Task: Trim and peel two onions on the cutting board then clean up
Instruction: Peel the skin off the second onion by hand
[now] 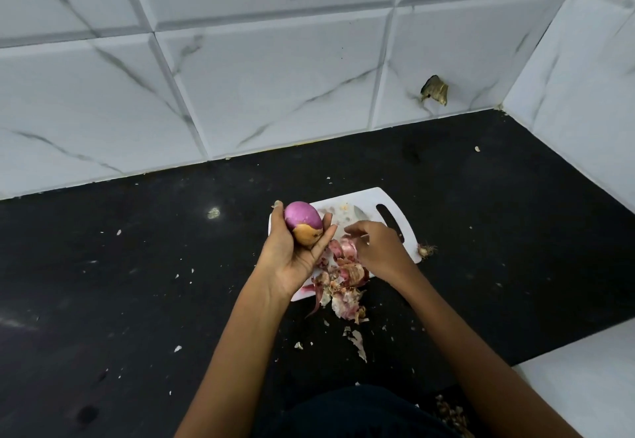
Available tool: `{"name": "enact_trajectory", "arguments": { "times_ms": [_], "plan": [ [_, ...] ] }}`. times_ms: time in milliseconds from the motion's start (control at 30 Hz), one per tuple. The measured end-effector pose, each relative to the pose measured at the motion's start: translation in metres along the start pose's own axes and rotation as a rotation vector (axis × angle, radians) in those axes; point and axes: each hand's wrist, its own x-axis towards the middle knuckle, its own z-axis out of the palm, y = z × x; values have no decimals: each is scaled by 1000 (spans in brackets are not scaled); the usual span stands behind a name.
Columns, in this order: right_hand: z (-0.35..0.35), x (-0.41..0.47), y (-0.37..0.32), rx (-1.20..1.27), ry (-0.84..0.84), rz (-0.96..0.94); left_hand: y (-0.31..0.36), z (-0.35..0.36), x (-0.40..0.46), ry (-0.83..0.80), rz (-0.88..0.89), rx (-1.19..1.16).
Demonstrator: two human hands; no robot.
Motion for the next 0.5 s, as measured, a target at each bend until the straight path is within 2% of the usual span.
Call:
{"name": "enact_trajectory", "arguments": {
  "times_ms": [200,333,500],
  "plan": [
    [-9,-5,-22,275,224,-186,-1,-6,3,-26,23,127],
    [-13,-9,-33,372,184,-253,0,-4,1,-18,50,189],
    [-11,-10,-35,357,123,-260,0,-1,-5,-31,69,259]
  ]
}}
